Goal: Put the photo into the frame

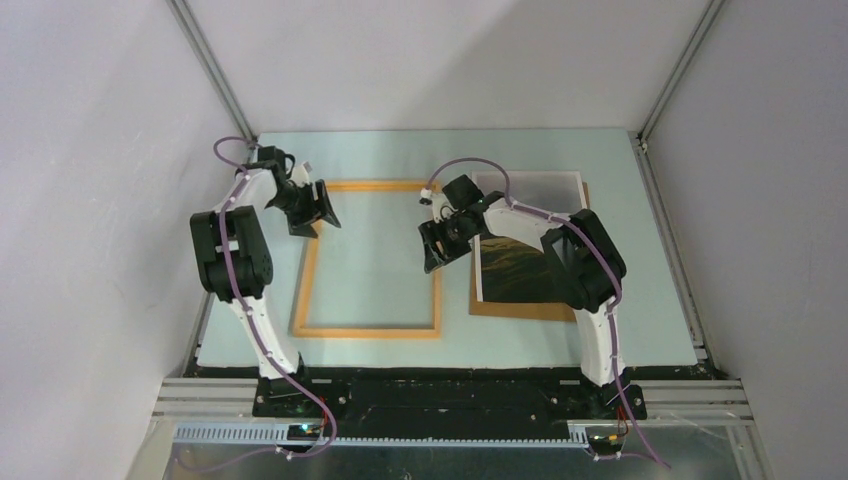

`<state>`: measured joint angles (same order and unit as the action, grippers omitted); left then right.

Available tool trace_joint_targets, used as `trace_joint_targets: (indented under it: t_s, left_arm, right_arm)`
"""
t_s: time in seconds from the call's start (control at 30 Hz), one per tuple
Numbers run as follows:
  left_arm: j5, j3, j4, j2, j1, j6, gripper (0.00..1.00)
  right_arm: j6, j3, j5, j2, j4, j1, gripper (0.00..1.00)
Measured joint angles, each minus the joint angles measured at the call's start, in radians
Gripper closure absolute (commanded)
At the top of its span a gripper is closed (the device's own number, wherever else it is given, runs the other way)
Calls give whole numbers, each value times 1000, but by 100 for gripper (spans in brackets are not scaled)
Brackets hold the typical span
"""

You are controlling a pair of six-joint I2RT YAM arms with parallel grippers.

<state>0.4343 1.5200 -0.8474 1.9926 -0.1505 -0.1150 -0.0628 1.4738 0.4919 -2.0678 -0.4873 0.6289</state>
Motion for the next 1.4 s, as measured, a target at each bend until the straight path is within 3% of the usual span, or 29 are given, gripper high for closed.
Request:
trace_joint_targets:
  t_s: [0.43,0.63,0.9,1.1,1.4]
  left_arm:
    - [-6,21,0,-27,-18,-12,20]
    - [68,21,0,-133,3,-5,16]
    - [126,25,0,-240,200,43,2]
    - [125,109,-8,-237,373,63,0]
    - [88,421,8,-13,551,19,2]
  right_arm:
    - [-11,43,-10,-7,-34,-17,26]
    - [16,20,-66,112,-62,-102,25]
    - [66,-80,-92,349,-84,-277,21]
    - [76,-209,-72,450,-84,-488,14]
    - [101,-294,-53,525,-82,-719,13]
